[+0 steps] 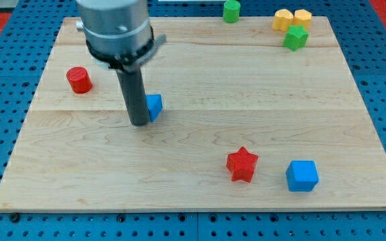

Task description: Move the blue tringle along with red circle towards the center left

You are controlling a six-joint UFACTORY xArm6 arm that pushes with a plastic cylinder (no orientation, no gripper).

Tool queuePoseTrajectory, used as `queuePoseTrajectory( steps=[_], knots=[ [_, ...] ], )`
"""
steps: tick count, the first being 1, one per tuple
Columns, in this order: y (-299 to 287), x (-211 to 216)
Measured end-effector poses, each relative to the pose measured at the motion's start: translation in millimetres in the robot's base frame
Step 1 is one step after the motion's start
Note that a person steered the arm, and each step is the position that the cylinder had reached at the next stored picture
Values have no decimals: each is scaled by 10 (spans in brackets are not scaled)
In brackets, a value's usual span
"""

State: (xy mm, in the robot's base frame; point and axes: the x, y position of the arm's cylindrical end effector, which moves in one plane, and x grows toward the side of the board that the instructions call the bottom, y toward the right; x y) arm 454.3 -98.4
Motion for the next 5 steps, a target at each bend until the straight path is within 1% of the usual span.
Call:
queuePoseTrajectory(
  steps=[1, 2, 3, 4, 5],
  knots=[
    [410, 48],
    [789, -88],
    [771, -417],
    [424, -489],
    [933, -428]
  ],
)
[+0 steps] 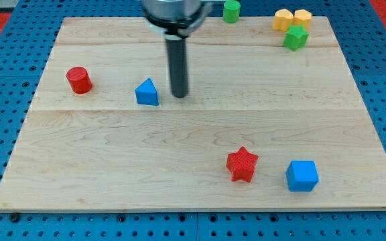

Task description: Move the blue tringle along with red circle towards the center left

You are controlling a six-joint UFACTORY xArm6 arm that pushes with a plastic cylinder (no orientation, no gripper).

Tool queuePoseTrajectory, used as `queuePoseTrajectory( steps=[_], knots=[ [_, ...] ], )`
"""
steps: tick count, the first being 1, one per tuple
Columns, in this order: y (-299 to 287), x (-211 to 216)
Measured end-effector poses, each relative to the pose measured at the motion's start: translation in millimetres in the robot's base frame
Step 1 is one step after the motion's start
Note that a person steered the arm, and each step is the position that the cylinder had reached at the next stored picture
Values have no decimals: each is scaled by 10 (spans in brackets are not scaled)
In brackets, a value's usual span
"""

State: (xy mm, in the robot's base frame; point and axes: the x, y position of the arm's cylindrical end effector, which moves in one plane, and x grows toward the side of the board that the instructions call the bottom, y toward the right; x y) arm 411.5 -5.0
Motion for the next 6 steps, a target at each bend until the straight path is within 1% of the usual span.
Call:
queuePoseTrajectory(
  steps=[1, 2, 3, 4, 5, 6],
  knots=[
    [-238, 201],
    [-949, 196],
    [-998, 192],
    [-580, 192],
    [147, 196],
    [1303, 208]
  ],
)
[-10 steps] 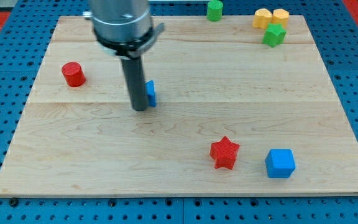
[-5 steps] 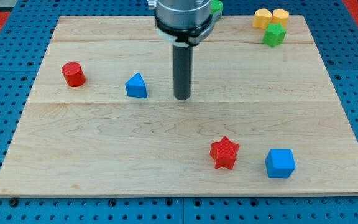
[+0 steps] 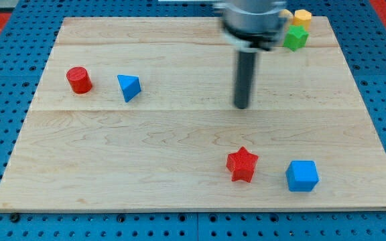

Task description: Move the blue tringle along with red circle towards the center left

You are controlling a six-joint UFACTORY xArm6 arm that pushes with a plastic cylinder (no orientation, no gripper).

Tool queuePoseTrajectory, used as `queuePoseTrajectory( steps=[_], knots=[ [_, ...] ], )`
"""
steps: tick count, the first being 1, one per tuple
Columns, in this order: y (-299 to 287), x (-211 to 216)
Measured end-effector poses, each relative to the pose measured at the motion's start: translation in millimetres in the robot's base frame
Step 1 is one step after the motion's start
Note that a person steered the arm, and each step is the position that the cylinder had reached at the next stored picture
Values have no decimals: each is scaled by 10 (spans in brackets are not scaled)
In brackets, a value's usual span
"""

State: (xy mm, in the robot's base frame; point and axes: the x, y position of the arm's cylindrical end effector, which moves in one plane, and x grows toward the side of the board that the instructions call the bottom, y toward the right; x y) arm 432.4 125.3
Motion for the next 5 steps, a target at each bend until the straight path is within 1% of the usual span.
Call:
queuePoseTrajectory(
  steps=[1, 2, 4, 5],
  knots=[
    [955, 144],
    [552, 14],
    [-1046, -246],
    [-1617, -411]
  ],
)
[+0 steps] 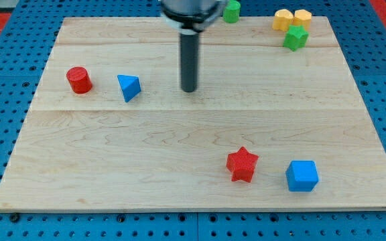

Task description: Move the blue tringle along with red circle towards the center left

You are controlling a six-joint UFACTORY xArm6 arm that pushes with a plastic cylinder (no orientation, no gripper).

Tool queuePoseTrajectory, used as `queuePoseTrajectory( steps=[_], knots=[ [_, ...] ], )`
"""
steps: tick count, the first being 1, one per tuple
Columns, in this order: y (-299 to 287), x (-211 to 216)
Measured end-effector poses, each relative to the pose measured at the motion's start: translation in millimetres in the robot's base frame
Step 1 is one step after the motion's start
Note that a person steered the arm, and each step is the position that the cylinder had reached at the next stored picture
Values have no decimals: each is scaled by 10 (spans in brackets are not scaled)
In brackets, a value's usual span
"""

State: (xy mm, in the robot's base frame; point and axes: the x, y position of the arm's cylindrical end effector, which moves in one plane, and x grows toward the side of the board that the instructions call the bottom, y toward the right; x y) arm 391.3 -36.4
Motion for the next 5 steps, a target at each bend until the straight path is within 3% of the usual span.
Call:
queuePoseTrajectory(
  steps=[4, 5],
  knots=[
    [-1201, 52],
    [-1199, 52]
  ],
)
